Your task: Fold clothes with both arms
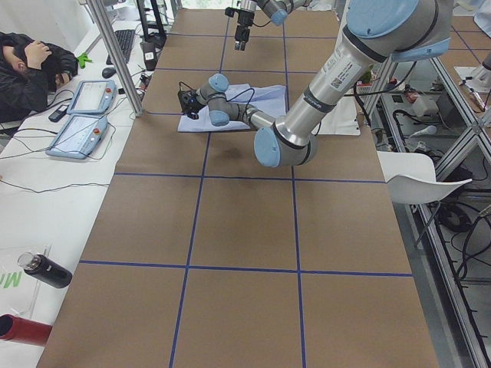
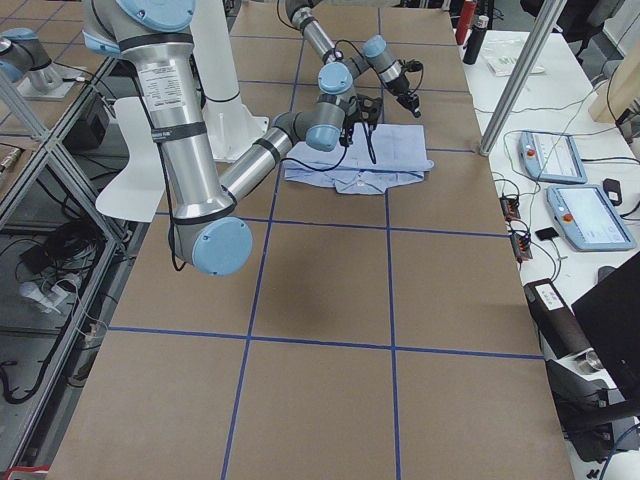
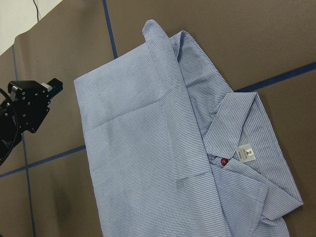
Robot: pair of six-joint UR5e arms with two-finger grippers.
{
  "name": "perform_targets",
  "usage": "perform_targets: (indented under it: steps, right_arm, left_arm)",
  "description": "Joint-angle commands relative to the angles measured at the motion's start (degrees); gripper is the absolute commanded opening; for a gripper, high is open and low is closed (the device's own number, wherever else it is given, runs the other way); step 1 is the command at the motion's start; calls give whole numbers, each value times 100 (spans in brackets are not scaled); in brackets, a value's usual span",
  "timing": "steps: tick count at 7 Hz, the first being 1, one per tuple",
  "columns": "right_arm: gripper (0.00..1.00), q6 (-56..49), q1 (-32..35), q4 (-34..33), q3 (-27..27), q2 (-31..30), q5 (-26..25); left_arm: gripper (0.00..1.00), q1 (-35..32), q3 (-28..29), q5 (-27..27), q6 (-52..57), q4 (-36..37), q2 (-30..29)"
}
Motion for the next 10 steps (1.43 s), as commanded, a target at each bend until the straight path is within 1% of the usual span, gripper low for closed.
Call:
perform_targets:
  steps: [1,2,3,4,5,6,7,8,10]
  right_arm:
    - [100,-224,-211,-18,-26,1,-202]
    - [100,-766,-492,-79,-52,1,-595]
    - [100,-885,-712,-384,-209,201,-912]
    - [100,-1321,-949,-1101,-306,612,-1237]
    - [100,-1778,-1160,-1883,-507,1103,-1667]
    - [100,-2148,-1215,-2108,-1058,1500,-1845]
    - [100,-2439,-1233,-2119,-1663,1774,-2003]
    - [100,-2859,-1241,-2128,-2348,2116,-2196]
    - [100,-3109,-1259,-2128,-2609,2172,-2198]
  left_arm:
    - [99,-47,-5,0,233,31,-4]
    - [100,-65,-66,-35,540,75,31]
    - [100,-100,-345,-70,561,102,205]
    - [100,-118,-835,-175,569,337,572]
    - [100,-213,-1232,-715,578,905,767]
    - [100,-258,-1601,-912,578,1267,961]
    - [100,-258,-1787,-914,578,1306,1128]
    - [100,-258,-1833,-923,578,1297,1199]
    - [100,-267,-1833,-931,578,1297,1209]
